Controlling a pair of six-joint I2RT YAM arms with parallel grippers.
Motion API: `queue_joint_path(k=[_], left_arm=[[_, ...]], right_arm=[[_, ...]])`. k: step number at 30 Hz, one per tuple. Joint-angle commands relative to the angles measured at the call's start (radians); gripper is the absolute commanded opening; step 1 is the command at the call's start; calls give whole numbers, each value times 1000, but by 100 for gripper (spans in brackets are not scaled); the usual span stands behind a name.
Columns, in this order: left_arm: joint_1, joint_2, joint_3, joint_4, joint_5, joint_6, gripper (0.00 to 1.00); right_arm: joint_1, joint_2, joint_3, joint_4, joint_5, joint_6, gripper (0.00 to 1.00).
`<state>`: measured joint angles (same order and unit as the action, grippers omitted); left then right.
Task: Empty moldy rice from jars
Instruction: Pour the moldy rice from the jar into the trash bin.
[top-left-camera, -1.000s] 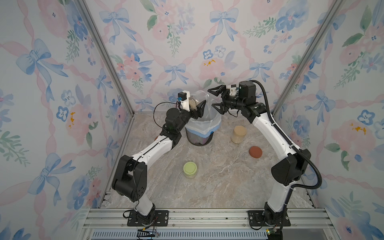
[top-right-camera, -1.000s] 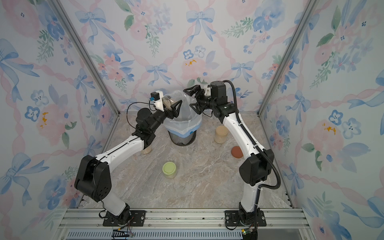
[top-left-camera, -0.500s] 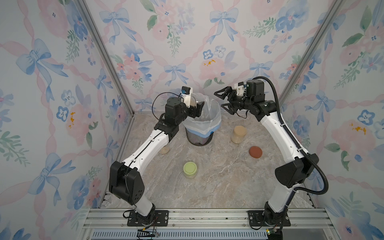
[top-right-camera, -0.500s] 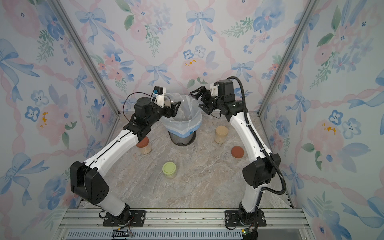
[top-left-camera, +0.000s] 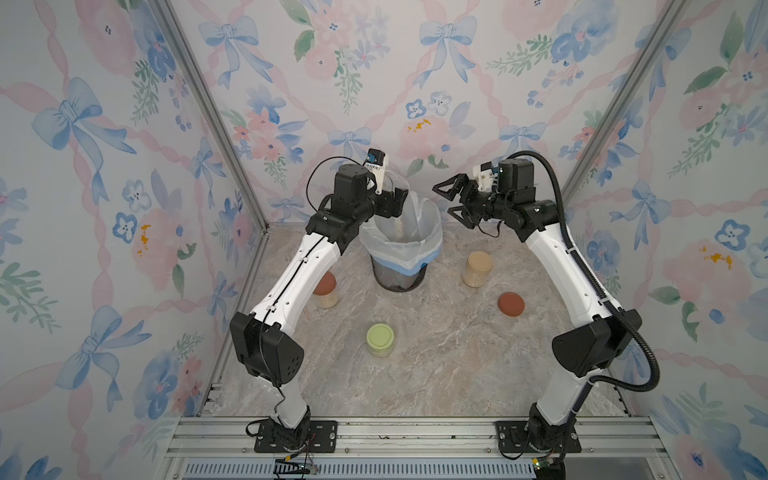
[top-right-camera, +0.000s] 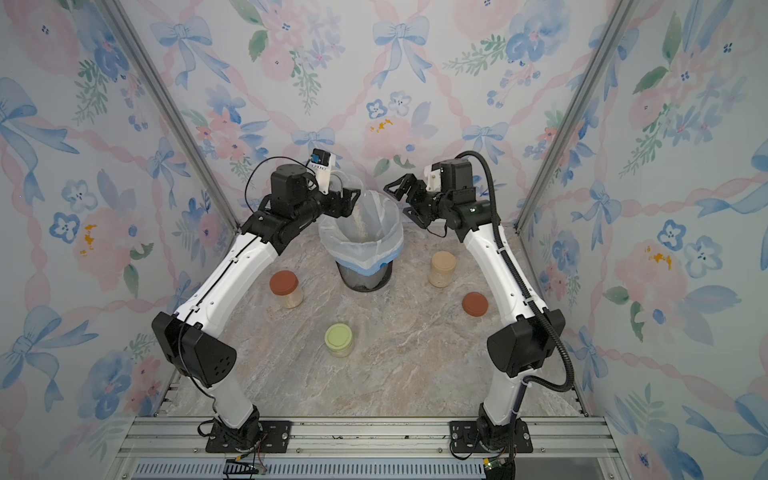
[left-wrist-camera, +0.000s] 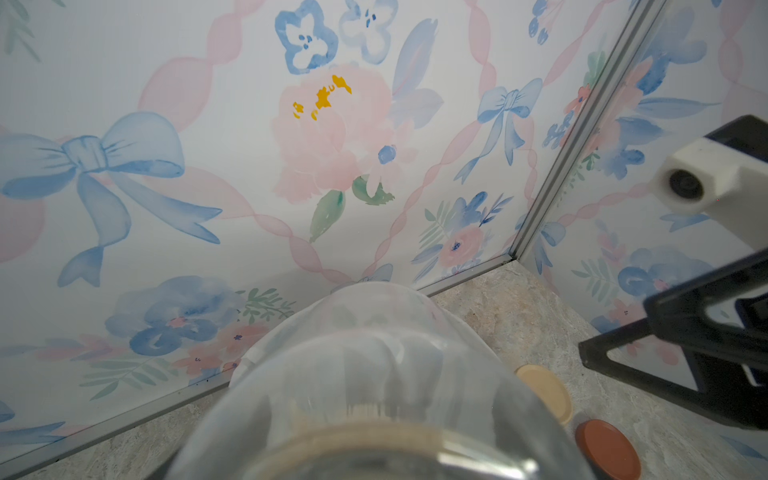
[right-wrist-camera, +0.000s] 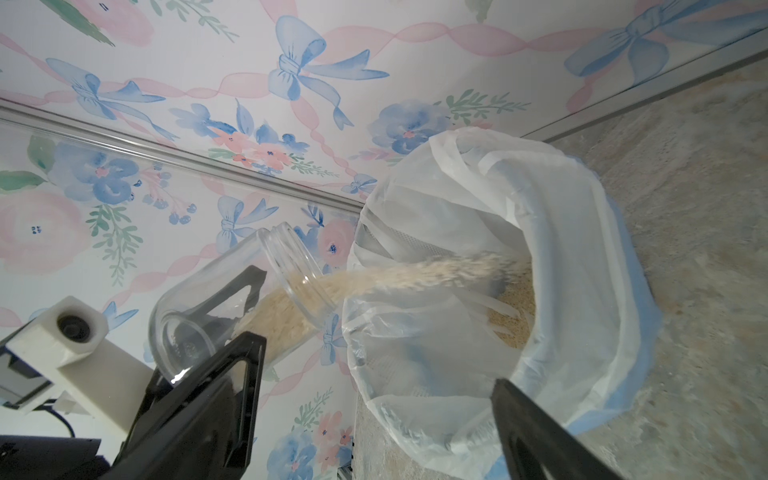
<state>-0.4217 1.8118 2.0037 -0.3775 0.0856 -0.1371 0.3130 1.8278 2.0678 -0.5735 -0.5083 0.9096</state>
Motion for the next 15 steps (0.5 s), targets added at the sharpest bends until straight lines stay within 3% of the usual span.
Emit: queue_joint_path(k=[1,7,15], left_arm=[[7,61,146,-116,2,-39,0],[7,238,408,-310,27,-116,0],[33,441,478,-491,162,-344,0]], right_arm=[[-13,-27,-13,-7,-2,-26,97],[-17,-40,-65,28,-14,-11,97],[-17,-45,-99,50,-36,-4,97]])
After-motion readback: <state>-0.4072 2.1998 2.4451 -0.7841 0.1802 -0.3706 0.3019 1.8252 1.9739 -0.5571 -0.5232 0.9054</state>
